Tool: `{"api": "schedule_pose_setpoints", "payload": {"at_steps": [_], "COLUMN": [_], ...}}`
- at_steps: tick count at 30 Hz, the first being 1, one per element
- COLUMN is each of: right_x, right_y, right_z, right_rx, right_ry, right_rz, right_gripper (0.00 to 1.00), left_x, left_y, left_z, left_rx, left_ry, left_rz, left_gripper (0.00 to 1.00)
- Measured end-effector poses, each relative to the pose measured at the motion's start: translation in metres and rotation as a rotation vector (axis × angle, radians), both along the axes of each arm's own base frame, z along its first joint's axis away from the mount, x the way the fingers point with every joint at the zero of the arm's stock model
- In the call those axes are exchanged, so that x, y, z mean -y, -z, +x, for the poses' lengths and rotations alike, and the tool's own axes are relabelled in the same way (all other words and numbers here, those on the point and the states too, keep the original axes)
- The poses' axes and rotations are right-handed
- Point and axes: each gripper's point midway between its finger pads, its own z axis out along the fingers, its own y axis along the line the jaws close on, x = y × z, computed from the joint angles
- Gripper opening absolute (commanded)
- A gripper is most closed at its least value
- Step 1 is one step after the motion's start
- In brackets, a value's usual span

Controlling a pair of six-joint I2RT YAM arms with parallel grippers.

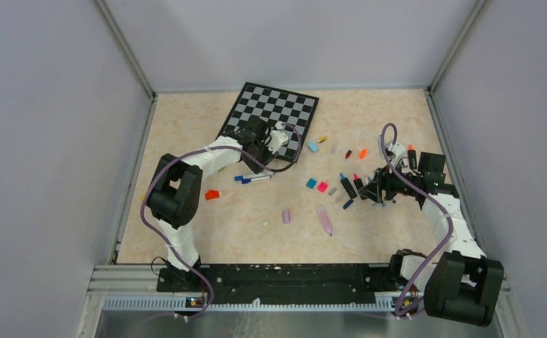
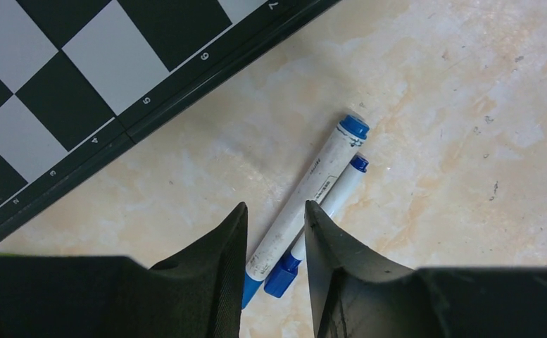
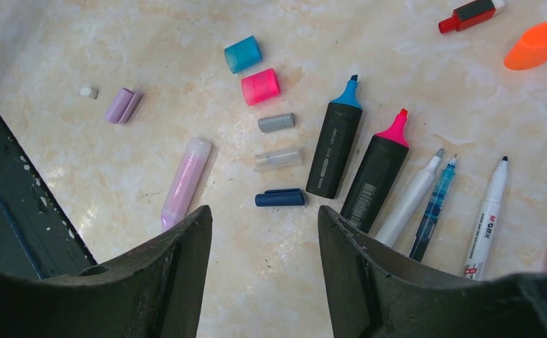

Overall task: Open the pen caps
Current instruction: Pick up the pen from the center of the board.

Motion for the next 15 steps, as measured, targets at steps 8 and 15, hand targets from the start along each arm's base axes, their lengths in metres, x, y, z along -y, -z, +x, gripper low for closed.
{"api": "schedule_pose_setpoints", "payload": {"at_steps": [8,15], "right_x": [0.0013,0.0021], "right_y": [0.0035,0.0038], "right_z": [0.0000,0.0004], "right_rx": [-0.012,-0.013], "right_ry": [0.004,0.007], "right_rz": [-0.007,-0.009], "right_gripper": [0.56,0.56], "left_x": [0.0021,-0.0025], "left_y": [0.0002,0.0012], "left_z": [-0.0015,-0.0012], "left_rx": [-0.008,-0.016], "left_ry": [0.045,0.041], "left_rz": [-0.014,-0.014], "left_gripper": [0.32,0.31]}}
